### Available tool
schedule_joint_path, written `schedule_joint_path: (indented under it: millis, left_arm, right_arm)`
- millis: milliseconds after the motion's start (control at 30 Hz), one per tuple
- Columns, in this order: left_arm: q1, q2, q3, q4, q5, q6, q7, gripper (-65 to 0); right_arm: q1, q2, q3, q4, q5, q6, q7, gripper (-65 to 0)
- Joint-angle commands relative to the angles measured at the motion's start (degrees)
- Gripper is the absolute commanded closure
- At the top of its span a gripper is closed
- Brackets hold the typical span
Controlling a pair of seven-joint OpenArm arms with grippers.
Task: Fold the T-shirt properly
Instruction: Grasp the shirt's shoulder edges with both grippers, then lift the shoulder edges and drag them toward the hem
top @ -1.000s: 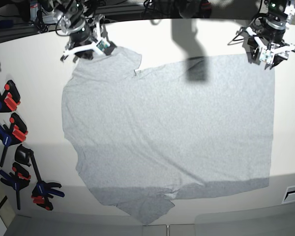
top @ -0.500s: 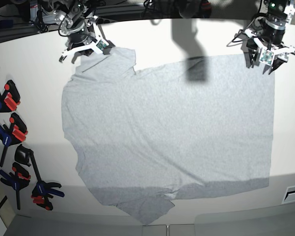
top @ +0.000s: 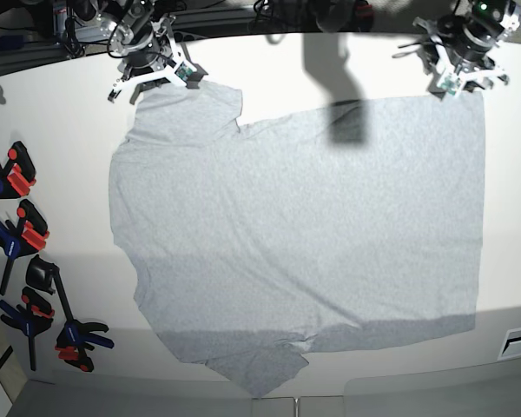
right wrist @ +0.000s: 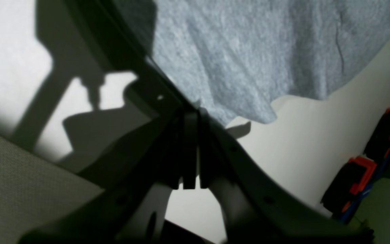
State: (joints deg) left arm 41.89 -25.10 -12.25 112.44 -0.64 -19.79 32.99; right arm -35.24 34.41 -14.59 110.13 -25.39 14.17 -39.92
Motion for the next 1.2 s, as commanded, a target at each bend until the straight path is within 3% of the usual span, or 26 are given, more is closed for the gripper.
schedule_joint_path:
  millis: [0, 67, 133, 233, 500, 633, 733, 833, 967, 1167]
  left_arm:
    - [0.33, -0.66, -0.46, -0.42, 1.51, 0.46, -2.16, -31.9]
    - [-0.22, -0.68, -0.46, -3.19, 6.25, 0.48, -6.43, -31.9]
    - [-1.49, -0.66, -0.46, -5.92, 9.35, 1.05, -6.64, -31.9]
    - [-3.69, -0.66, -0.39, -9.09, 9.49, 1.33, -4.28, -31.8]
    - [-8.26, -1.16, -0.28, -14.05, 9.62, 1.31, -4.22, -31.5]
    - [-8.11, -4.44, 3.23, -15.39, 9.68, 1.27, -5.11, -20.8]
    - [-8.09, -6.97, 7.48, -15.47, 13.31, 1.33, -9.53, -15.7]
    - [-8.11, -8.35, 10.23, -15.45, 18.38, 1.44, -14.36, 0.0]
    - [-8.11, -8.44, 10.47, -14.56, 20.68, 2.16, -14.45, 0.0]
    - [-8.11, -8.46, 10.47, -11.87, 20.74, 7.76, -13.31, 0.0]
  right_arm:
    - [-0.17, 0.66, 0.26, 1.03, 0.31, -0.09, 0.44, 0.0]
    - [-0.17, 0.66, 0.26, 1.03, 1.92, -0.09, 0.46, 0.0]
    - [-0.20, 0.63, 0.26, 1.03, 2.25, -0.09, 0.48, 0.0]
    - [-0.17, 0.66, 0.26, 1.03, 2.23, -0.11, 0.68, 0.0]
    - [-0.17, 0.63, 0.26, 1.03, 2.23, -0.09, 1.29, 0.0]
    - [-0.17, 0.63, 0.26, 1.03, 2.23, -0.11, 1.31, 0.0]
    - [-0.15, 0.61, 0.26, 1.03, 2.23, -0.11, 1.44, 0.0]
    - [-0.17, 0.35, 0.26, 1.03, 2.25, -0.13, 1.49, 0.0]
    - [-0.17, 0.50, 0.26, 1.03, 4.00, -0.07, 1.55, 0.0]
    - [-0.07, 0.50, 0.26, 1.11, 4.57, -0.17, 1.53, 0.0]
